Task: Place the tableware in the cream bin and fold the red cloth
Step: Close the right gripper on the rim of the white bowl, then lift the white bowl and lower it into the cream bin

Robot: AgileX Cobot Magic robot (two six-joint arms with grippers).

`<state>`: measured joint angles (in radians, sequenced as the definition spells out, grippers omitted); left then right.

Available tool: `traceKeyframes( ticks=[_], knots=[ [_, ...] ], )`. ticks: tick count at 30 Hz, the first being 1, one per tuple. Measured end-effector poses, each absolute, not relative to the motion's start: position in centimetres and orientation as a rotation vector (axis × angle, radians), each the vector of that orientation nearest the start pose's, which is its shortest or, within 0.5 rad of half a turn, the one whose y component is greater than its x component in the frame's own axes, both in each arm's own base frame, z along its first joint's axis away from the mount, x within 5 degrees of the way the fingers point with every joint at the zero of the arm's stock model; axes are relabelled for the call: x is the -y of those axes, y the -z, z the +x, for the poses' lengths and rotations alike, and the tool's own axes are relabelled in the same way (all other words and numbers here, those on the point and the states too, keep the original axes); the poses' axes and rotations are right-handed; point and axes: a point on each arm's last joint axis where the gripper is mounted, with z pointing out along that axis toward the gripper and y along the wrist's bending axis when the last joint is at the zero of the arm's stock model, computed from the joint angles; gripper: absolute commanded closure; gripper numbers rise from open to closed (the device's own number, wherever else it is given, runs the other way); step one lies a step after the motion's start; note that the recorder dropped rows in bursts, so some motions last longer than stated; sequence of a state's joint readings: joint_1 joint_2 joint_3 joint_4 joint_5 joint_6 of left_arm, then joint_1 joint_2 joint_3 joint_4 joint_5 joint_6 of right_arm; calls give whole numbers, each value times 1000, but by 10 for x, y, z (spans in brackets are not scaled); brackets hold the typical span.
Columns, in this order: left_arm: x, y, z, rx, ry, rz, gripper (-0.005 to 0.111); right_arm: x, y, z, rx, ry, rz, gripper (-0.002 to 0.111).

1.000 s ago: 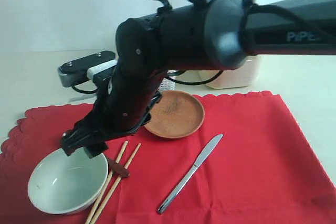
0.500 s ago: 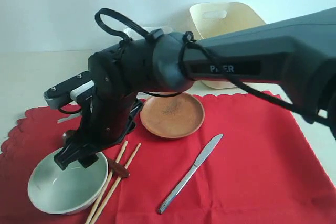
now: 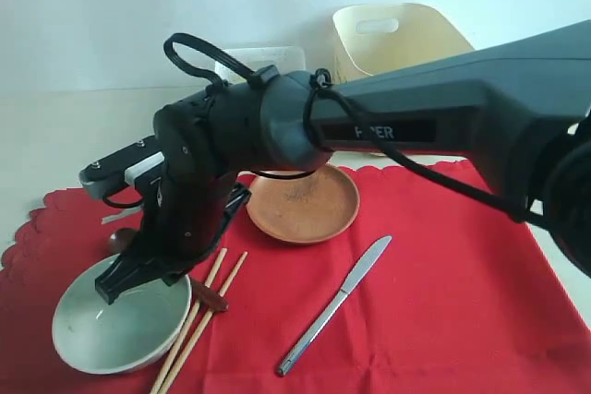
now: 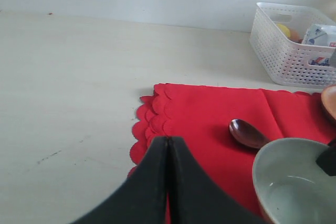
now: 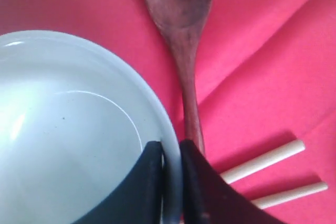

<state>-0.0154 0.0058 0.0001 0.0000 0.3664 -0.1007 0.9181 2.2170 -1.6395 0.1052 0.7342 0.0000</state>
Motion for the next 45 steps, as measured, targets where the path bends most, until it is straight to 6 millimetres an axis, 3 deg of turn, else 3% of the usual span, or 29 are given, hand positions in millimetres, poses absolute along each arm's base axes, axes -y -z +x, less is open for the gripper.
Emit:
traceKeyframes(
  ticks=[5, 10, 22, 30, 36, 45],
  knots=[
    [1, -180, 53, -1855, 81, -79, 106, -373, -148, 277, -2574, -347, -1164, 108],
    [1, -180, 53, -1855, 81, -79, 106, -372, -172, 276, -2520, -377, -1146, 108],
    [1, -180, 53, -1855, 81, -79, 106, -344, -274, 269, -2340, -334, -1028, 108],
    [1, -180, 53, -1855, 81, -79, 106, -297, -330, 268, -2310, -54, -791, 108],
    [1, -180, 53, -1855, 81, -79, 106, -250, -360, 280, -2331, 15, -609, 108],
    [1, -180, 53, -1855, 81, -79, 106, -176, -384, 303, -2295, 62, -445, 108]
  ],
)
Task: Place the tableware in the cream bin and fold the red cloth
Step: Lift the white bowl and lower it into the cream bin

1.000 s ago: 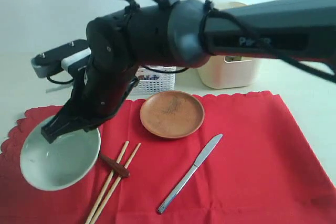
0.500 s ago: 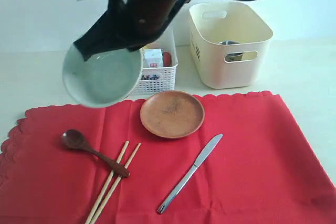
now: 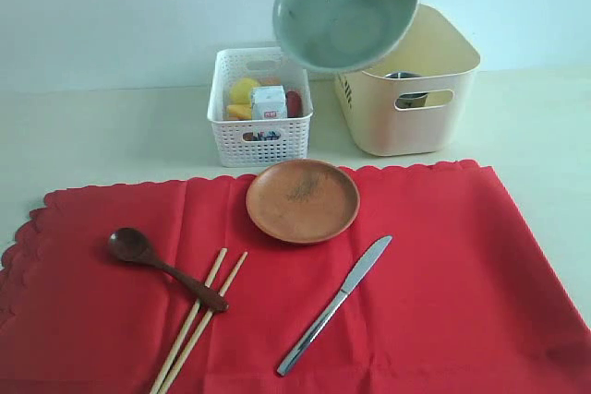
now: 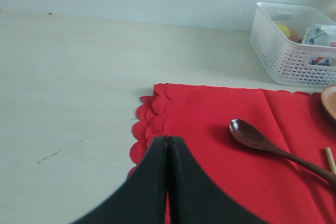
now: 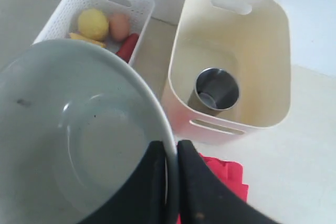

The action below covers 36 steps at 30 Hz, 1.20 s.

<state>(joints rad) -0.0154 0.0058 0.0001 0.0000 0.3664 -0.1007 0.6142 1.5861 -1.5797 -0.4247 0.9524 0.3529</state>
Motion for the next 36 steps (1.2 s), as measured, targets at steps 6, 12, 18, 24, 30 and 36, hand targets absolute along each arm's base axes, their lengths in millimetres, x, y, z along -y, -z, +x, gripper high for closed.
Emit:
traceKeyframes(
  ticks=[6, 12, 18, 24, 30, 36],
  knots=[
    [1, -180, 53, -1855, 81, -79, 106, -135, -388, 335, -2217, 3, -380, 108],
    [1, -180, 53, -1855, 81, -79, 106, -92, -357, 390, -2170, 57, -267, 108],
    [1, -180, 53, -1855, 81, -79, 106, -74, -308, 454, -2194, 36, -223, 108],
    [1, -180, 53, -1855, 81, -79, 106, -86, -280, 496, -2180, -15, -248, 108],
    [1, -180, 53, -1855, 81, -79, 106, -91, -262, 529, -2143, 1, -280, 108],
    [1, -180, 53, -1855, 81, -79, 106, -94, -243, 546, -2129, 42, -340, 108]
  ],
)
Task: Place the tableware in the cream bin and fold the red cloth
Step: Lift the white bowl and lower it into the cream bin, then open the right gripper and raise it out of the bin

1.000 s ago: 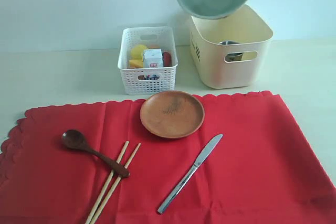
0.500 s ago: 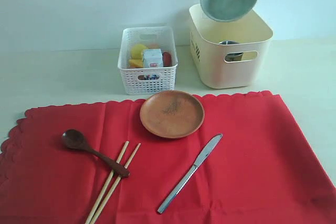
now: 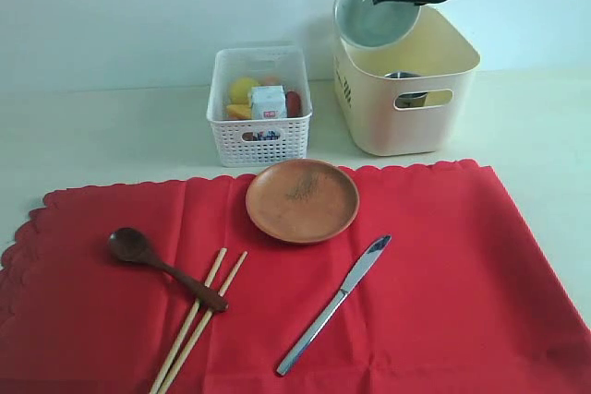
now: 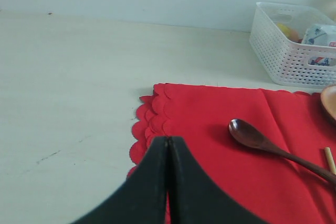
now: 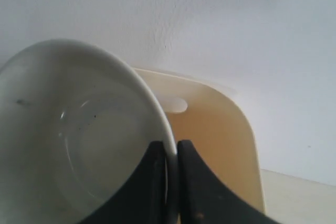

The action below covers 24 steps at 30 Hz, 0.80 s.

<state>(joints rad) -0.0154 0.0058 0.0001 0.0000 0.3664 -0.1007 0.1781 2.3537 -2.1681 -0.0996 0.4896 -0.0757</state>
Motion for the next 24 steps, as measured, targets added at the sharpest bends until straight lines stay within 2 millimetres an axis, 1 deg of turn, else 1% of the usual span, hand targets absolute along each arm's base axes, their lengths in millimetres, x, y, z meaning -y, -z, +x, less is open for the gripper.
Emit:
traceKeyframes(
  ticks=[5, 8, 17, 20, 21, 24],
  knots=[
    [1, -180, 53, -1855, 81, -79, 106, -92, -229, 557, -2123, 75, -355, 108],
    [1, -180, 53, -1855, 82, -81, 106, -91, -217, 563, -2135, 73, -340, 108],
    [1, -180, 53, -1855, 83, -83, 106, -84, -188, 573, -2168, 71, -310, 107],
    [1, -180, 53, -1855, 83, -83, 106, -84, -187, 573, -2164, 68, -306, 98],
    [1, -180, 53, -1855, 83, -83, 106, -84, -186, 573, -2165, 68, -306, 90],
    [1, -180, 53, -1855, 83, -83, 106, -84, -186, 574, -2164, 68, -306, 75]
  ],
)
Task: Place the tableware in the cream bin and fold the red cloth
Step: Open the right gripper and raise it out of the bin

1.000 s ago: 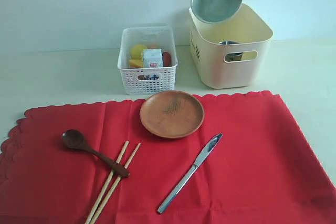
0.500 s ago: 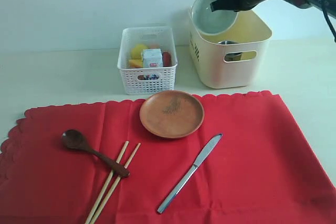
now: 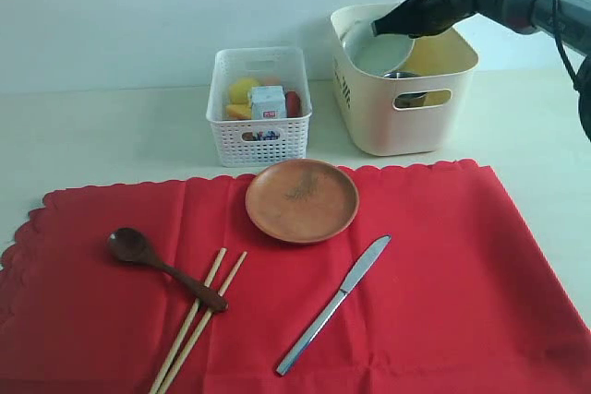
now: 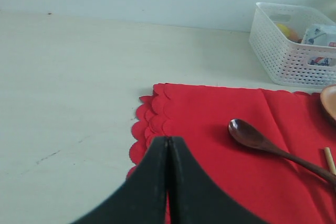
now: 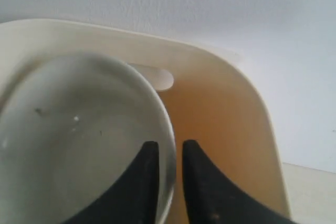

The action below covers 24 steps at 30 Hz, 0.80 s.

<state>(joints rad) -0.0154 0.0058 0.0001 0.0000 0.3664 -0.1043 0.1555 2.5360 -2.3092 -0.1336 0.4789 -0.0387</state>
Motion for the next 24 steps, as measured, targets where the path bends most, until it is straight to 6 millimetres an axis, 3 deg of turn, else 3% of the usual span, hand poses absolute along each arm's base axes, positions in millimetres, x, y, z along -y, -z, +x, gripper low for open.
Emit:
traceKeyframes(
  ticks=[8, 11, 17, 24],
  knots=[
    [1, -180, 53, -1855, 83, -83, 106, -84, -189, 573, -2165, 69, -305, 43],
    [1, -180, 53, -1855, 83, -83, 106, -83, -211, 568, -2168, 73, -299, 42],
    [1, -180, 53, -1855, 83, -83, 106, -82, -284, 535, -2236, 7, -297, 43],
    [1, -180, 53, -1855, 83, -83, 106, -96, -318, 495, -2407, -264, -405, 44]
  ],
)
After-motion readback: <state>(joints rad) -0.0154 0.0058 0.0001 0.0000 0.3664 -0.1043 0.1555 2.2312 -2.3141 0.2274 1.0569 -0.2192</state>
